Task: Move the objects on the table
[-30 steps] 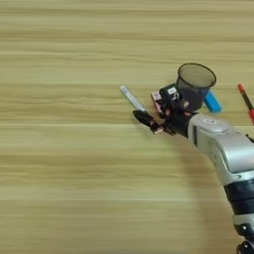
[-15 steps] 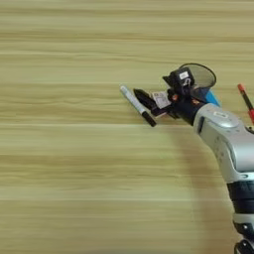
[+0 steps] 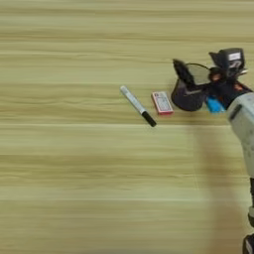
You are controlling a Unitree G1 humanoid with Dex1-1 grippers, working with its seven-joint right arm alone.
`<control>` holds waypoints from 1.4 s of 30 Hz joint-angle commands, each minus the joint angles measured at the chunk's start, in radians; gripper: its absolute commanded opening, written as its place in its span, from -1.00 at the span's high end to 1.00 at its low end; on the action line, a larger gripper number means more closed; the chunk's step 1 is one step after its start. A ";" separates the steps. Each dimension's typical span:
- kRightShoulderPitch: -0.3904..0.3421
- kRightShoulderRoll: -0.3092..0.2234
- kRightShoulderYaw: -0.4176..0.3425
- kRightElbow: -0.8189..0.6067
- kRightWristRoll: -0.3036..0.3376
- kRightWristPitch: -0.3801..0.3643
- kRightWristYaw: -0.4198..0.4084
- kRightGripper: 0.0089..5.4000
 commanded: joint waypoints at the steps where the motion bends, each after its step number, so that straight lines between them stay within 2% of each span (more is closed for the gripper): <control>1: -0.066 -0.077 -0.071 -0.025 0.014 -0.031 -0.022 -0.99; 7: -0.033 -0.139 -0.086 0.001 0.003 -0.015 -0.006 -0.99; 10: -0.003 -0.180 -0.071 0.010 -0.008 -0.001 0.027 -0.99; 15: 0.039 -0.231 -0.060 0.007 0.009 0.047 0.092 -0.99; 21: 0.065 -0.286 -0.067 0.043 -0.028 0.072 0.102 -0.99; 27: 0.069 -0.295 -0.035 0.082 -0.054 0.073 0.108 -0.99; 42: 0.008 -0.268 0.022 0.235 -0.070 0.029 0.114 -0.99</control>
